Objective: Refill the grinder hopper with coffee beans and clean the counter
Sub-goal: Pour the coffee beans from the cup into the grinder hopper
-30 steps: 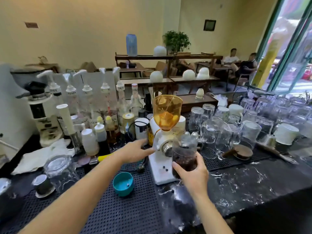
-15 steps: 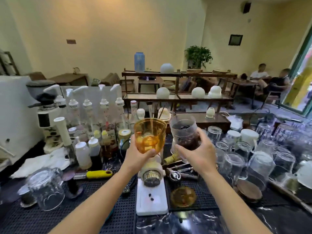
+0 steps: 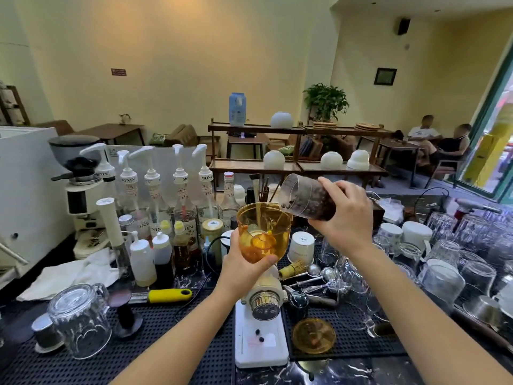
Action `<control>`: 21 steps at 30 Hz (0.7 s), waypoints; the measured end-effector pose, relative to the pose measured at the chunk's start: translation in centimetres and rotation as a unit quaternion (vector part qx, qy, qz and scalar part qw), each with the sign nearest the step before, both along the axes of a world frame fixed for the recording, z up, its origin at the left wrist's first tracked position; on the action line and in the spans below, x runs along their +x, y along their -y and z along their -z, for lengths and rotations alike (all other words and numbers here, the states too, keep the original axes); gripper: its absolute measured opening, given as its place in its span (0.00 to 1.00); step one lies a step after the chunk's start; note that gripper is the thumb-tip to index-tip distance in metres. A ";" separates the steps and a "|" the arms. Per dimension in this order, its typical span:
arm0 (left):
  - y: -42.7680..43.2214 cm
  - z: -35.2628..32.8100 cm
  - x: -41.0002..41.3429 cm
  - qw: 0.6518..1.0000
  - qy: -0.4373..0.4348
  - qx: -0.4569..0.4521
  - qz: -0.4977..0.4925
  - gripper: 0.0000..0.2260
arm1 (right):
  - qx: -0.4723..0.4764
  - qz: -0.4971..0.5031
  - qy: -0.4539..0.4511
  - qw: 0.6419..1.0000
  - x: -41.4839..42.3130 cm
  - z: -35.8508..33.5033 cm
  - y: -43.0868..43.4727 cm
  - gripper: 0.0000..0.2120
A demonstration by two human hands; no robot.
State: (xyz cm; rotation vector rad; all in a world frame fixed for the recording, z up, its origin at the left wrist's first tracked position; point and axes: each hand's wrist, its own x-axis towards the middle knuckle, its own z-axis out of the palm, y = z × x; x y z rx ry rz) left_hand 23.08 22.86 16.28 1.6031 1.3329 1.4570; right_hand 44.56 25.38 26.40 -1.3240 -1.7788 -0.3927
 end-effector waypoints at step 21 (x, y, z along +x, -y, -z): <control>0.0 0.1 -0.3 1.000 -0.005 0.000 0.011 0.35 | 0.050 0.027 0.143 0.988 -0.6 -2.1 0.1 0.35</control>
